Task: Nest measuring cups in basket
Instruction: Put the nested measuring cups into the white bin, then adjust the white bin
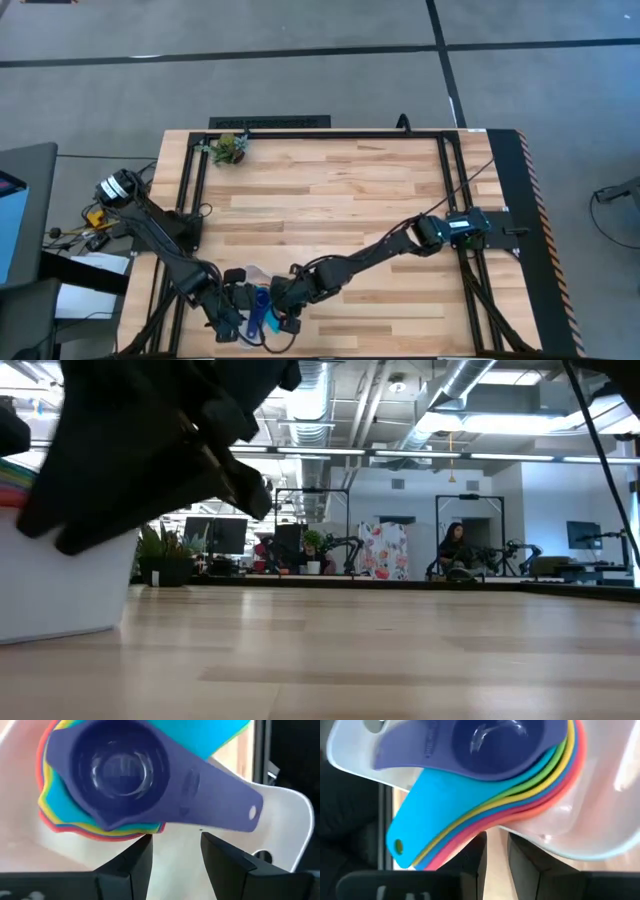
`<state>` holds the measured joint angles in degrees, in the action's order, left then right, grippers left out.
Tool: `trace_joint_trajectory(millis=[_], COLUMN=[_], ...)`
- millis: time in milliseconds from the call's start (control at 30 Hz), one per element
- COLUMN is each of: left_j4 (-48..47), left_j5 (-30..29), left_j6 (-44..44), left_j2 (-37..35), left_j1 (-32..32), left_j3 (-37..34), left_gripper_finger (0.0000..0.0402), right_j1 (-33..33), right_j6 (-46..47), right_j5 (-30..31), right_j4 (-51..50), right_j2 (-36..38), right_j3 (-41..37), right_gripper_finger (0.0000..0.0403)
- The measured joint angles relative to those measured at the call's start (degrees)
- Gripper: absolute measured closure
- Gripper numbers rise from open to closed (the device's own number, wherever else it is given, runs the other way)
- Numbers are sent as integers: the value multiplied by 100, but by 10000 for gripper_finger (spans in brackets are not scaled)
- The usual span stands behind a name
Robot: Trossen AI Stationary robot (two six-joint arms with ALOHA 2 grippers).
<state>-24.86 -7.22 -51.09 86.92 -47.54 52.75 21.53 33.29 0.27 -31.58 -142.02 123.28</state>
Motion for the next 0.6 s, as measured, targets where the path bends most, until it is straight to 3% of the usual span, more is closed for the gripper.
trace_joint_trajectory(millis=[300, 433, 600], left_j4=[-838, -1330, -1383], left_j5=[-707, -1289, -1273], left_j6=[2, -125, -355], left_j2=[-703, -1096, -1225], left_j1=[5, -13, -5], left_j3=[0, -69, -395], left_gripper_finger=[244, 244, 244], right_j1=[75, 99, 93], right_j6=[-65, -71, 234], right_j5=[9, 375, 696], right_j4=[-296, -962, -1826], right_j2=[298, 466, 468], right_j3=[9, 20, 9], right_gripper_finger=[302, 302, 302])
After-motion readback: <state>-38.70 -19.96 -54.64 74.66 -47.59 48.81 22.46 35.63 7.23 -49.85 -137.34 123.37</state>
